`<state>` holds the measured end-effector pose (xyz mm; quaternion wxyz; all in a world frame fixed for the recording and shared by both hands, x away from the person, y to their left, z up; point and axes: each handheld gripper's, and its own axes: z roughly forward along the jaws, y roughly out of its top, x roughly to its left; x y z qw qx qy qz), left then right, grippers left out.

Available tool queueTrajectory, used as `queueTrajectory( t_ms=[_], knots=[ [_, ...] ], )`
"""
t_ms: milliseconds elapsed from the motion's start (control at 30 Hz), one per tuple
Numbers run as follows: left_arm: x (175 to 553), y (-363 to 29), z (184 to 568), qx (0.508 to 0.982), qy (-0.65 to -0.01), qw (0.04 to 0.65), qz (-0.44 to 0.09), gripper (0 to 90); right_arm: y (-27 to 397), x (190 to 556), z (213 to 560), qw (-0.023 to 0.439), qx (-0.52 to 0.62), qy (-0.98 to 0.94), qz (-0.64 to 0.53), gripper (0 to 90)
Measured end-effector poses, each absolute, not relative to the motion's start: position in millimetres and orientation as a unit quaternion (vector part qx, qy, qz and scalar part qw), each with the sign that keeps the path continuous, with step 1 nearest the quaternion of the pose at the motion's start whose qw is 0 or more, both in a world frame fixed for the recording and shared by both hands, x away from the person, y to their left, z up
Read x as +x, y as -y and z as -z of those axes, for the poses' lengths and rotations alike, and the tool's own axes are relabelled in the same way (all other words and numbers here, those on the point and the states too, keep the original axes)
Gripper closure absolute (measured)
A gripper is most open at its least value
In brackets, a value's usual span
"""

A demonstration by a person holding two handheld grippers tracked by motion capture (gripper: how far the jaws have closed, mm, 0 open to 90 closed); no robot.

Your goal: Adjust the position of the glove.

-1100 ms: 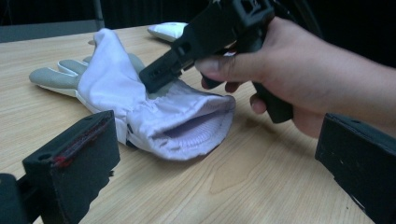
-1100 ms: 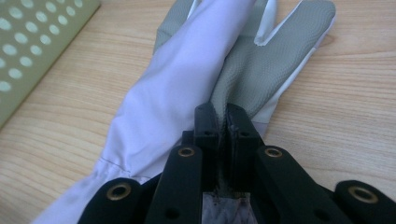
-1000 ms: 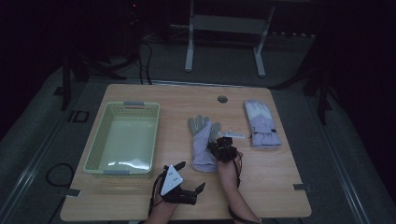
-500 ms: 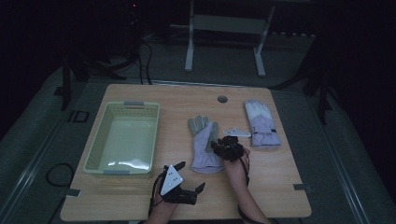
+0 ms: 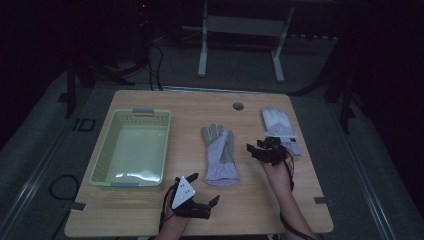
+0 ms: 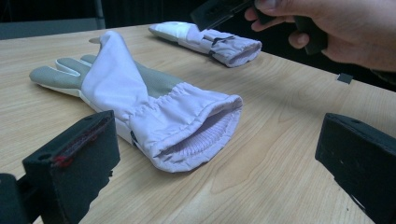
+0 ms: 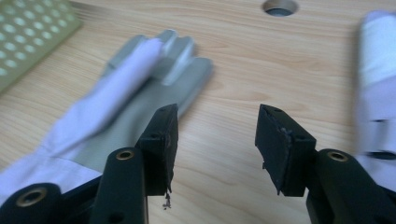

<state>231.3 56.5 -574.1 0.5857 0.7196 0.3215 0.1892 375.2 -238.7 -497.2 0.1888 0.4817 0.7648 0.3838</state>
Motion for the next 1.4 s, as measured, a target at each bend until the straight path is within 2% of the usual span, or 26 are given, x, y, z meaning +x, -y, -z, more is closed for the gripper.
queueTrajectory(
  t_ms=[467, 767, 1033, 1300, 1400],
  knots=[
    [232, -57, 574, 0.719, -0.323, 0.586, -0.188, 0.0, 306, 393, 473, 0.247, 0.490, -0.742, -0.385, 45.8],
    [232, -57, 574, 0.719, -0.325, 0.586, -0.187, 0.0, 339, 411, 476, 0.269, 0.515, -0.725, -0.370, 45.5],
    [232, -57, 574, 0.718, -0.325, 0.586, -0.187, 0.0, 355, 437, 481, 0.263, 0.538, -0.715, -0.361, 45.7],
    [232, -57, 574, 0.719, -0.325, 0.585, -0.188, 0.0, 353, 456, 479, 0.266, 0.535, -0.726, -0.340, 44.3],
    [232, -57, 574, 0.719, -0.324, 0.586, -0.188, 0.0, 353, 464, 481, 0.247, 0.539, -0.726, -0.348, 42.9]
  ],
)
